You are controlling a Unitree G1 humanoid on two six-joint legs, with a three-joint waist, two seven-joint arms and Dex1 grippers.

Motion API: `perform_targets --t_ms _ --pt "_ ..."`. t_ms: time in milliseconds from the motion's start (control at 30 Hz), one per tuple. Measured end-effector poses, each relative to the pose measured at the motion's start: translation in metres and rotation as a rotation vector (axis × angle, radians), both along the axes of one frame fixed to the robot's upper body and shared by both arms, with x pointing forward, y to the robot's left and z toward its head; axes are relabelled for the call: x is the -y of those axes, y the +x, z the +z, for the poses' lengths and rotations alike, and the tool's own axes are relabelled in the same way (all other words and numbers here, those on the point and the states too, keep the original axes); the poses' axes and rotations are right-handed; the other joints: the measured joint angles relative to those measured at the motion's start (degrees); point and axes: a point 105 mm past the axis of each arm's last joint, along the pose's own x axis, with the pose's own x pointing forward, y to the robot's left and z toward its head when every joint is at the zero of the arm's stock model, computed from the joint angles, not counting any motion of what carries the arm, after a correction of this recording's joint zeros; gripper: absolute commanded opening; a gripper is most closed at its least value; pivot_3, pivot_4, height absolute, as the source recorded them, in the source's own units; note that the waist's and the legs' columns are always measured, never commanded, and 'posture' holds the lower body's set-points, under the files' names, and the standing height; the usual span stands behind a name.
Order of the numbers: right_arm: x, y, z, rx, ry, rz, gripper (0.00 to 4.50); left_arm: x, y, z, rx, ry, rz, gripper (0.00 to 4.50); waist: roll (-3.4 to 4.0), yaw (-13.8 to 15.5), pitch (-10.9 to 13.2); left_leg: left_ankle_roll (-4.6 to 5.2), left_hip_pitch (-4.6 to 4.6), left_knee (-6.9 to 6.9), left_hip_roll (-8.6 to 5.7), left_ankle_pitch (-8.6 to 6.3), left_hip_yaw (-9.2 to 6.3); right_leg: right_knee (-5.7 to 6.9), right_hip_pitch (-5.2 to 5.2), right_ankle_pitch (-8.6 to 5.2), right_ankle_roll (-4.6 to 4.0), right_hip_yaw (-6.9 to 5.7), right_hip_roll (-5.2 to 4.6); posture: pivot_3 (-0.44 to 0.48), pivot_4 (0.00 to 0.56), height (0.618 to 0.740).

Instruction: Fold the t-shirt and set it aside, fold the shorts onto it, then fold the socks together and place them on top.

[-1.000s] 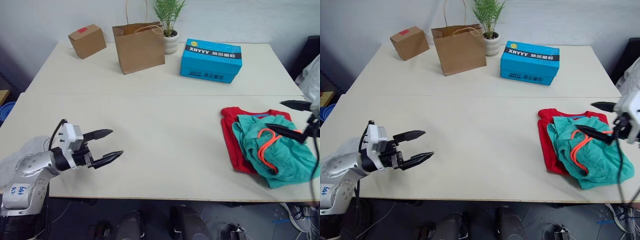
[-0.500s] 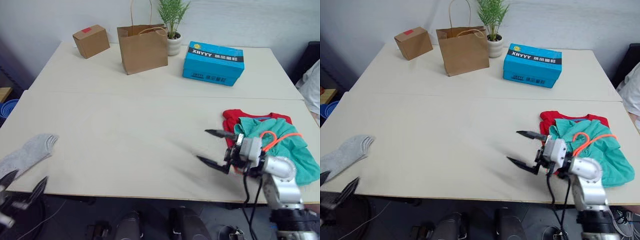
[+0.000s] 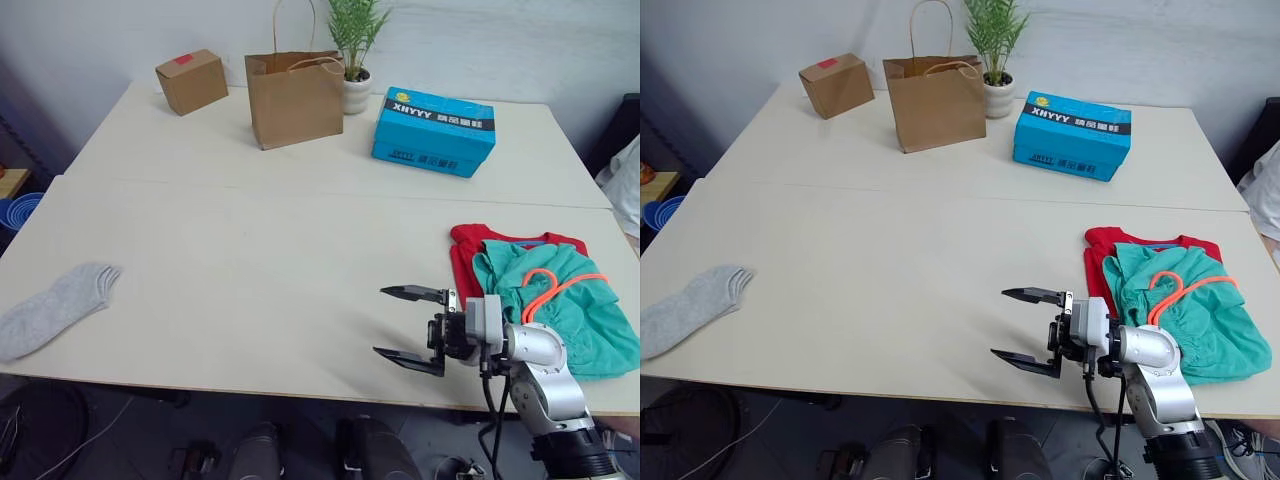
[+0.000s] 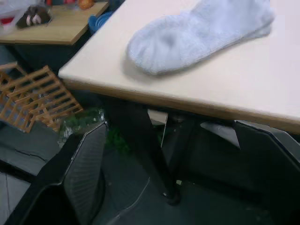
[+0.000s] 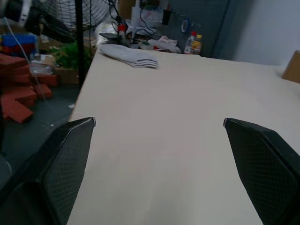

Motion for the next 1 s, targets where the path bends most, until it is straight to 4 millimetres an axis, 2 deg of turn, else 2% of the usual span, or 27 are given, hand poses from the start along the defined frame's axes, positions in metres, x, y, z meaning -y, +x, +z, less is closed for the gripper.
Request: perform_targets --t_ms 133,200,267,400,567,667,767,1000 --pt "-0.005 -0.002 0.002 -0.009 0.014 0.045 4.48 0.003 0.039 0.028 -0.023 0.096 -0.096 4.50 0.13 -0.2 0.0 0.01 0.03 -0.01 -0.01 0.01 0.01 -0.01 0.09 0.09 0.13 0.00 -0.01 0.000 0.150 0.740" --pt "-0.007 -0.002 0.002 -0.008 0.021 0.050 4.48 0.012 0.066 0.034 -0.053 0.126 -0.165 4.50 0.14 -0.2 0.0 0.02 0.04 -0.02 -0.02 0.01 0.01 0.02 0.10 0.48 0.84 -0.01 -0.02 0.000 0.150 0.740" --pt "-0.009 0.000 0.004 -0.001 0.026 0.050 4.48 0.023 0.089 0.036 -0.089 0.158 -0.233 4.50 0.21 -0.2 0.0 0.00 0.05 -0.04 -0.02 0.01 0.01 0.02 0.10 0.50 0.87 -0.02 -0.02 0.000 0.150 0.740" --pt "-0.011 0.003 0.003 -0.004 0.030 0.022 4.48 0.037 0.133 0.028 -0.198 0.213 -0.330 4.50 0.34 -0.4 0.1 -0.05 0.07 -0.12 -0.02 0.03 0.01 0.04 0.07 0.51 0.86 -0.03 -0.02 0.000 0.150 0.740" --pt "-0.011 0.007 0.002 -0.004 0.023 -0.018 4.48 0.031 0.151 0.003 -0.343 0.206 -0.331 4.50 0.40 -1.0 0.1 0.12 0.07 -0.22 0.00 0.16 0.04 0.11 -0.04 0.46 0.82 -0.04 -0.01 0.000 0.150 0.740" --pt "-0.012 0.010 0.004 0.006 0.019 -0.039 4.48 0.030 0.158 0.004 -0.372 0.240 -0.347 4.50 0.57 -0.9 0.1 0.06 0.09 -0.22 -0.01 0.16 0.04 0.16 -0.05 0.46 0.81 -0.04 -0.03 0.000 0.150 0.740" --pt "-0.011 0.014 0.005 0.007 0.019 -0.068 4.50 0.027 0.162 0.000 -0.376 0.222 -0.340 3.90 0.75 -0.8 0.1 -0.21 0.18 -0.19 -0.02 0.09 0.04 0.32 -0.04 0.45 0.79 -0.02 -0.05 0.000 0.150 0.740" --pt "-0.012 0.018 0.012 0.016 0.008 -0.104 4.50 0.027 0.169 -0.014 -0.381 0.117 -0.348 1.68 0.98 -0.5 0.1 -0.32 0.80 -0.38 -0.02 0.17 0.08 0.49 0.34 0.35 0.60 0.05 -0.04 0.000 0.150 0.740"
